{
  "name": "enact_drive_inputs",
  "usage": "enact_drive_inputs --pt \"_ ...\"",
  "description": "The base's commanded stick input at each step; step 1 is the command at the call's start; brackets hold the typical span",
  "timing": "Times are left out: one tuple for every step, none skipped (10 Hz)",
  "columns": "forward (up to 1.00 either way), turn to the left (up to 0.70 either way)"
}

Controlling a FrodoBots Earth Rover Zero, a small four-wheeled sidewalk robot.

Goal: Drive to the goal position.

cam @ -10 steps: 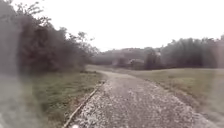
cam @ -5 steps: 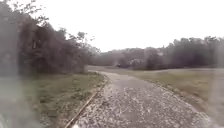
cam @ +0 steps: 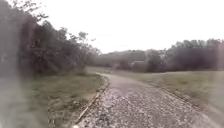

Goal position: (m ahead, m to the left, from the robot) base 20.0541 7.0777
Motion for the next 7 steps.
enact_drive_inputs --pt "0.70 0.00" --pt "0.70 0.00" --pt "0.70 0.00" --pt "0.70 0.00" --pt "0.70 0.00" --pt "0.70 -0.02" --pt "0.70 -0.06"
